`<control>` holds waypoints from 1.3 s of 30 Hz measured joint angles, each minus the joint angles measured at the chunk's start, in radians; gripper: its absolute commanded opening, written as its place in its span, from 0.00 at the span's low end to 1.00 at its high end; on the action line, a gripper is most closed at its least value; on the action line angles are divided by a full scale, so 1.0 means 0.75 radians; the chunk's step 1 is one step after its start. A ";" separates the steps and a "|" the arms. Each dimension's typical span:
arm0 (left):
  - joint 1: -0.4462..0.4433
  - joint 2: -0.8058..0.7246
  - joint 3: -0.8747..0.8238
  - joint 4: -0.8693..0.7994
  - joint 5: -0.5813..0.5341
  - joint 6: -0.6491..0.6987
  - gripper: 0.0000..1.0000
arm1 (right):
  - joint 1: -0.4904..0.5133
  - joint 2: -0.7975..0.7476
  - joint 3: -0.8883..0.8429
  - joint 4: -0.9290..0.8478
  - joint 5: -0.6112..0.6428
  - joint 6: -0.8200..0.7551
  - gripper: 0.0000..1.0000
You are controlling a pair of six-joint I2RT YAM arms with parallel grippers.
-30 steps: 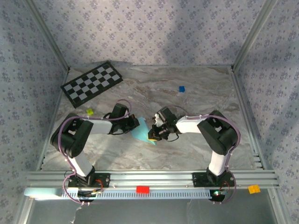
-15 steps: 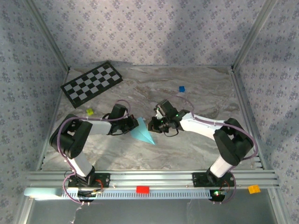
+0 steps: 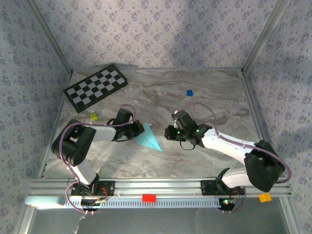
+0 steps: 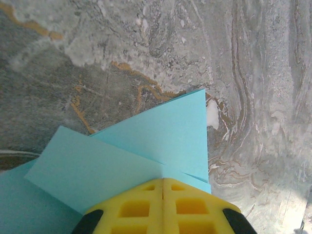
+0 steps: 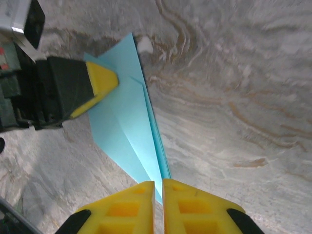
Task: Fold a paper plane with a square sheet of paper (pick it up from the middle)
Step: Fourth fold the wing at the center of the table.
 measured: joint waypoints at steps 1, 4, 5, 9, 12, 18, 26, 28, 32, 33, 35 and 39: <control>0.000 0.000 0.000 0.001 0.000 -0.001 0.00 | -0.008 -0.009 0.000 0.007 0.013 -0.001 0.09; -0.002 0.000 0.000 0.000 0.000 -0.009 0.00 | -0.049 -0.013 0.002 0.001 0.031 0.008 0.08; -0.003 0.000 0.000 0.000 -0.001 -0.009 0.00 | -0.069 -0.012 0.001 -0.006 0.020 0.012 0.08; -0.004 -0.002 0.000 -0.001 -0.002 -0.020 0.00 | -0.145 0.003 -0.039 0.057 -0.103 0.055 0.11; -0.004 -0.010 0.000 -0.014 -0.016 -0.025 0.00 | -0.158 0.075 -0.046 0.082 -0.225 0.075 0.11; -0.009 -0.020 0.000 -0.032 -0.026 -0.024 0.00 | -0.049 0.316 0.049 0.113 -0.418 0.084 0.00; -0.009 -0.026 -0.009 -0.032 -0.027 -0.024 0.00 | 0.062 0.566 0.205 0.167 -0.497 0.082 0.01; -0.009 -0.028 -0.011 -0.032 -0.027 -0.024 0.00 | 0.058 0.593 0.187 0.178 -0.485 0.083 0.02; -0.009 -0.031 -0.016 -0.028 -0.026 -0.024 0.00 | 0.033 0.607 0.102 0.277 -0.532 0.110 0.09; -0.009 -0.031 -0.016 -0.028 -0.026 -0.024 0.00 | 0.027 0.607 0.091 0.301 -0.545 0.113 0.10; -0.009 -0.032 -0.020 -0.023 -0.026 -0.029 0.00 | 0.015 0.605 0.087 0.308 -0.573 0.106 0.12; -0.009 -0.032 -0.021 -0.021 -0.026 -0.034 0.00 | -0.002 0.529 0.107 0.186 -0.566 0.054 0.32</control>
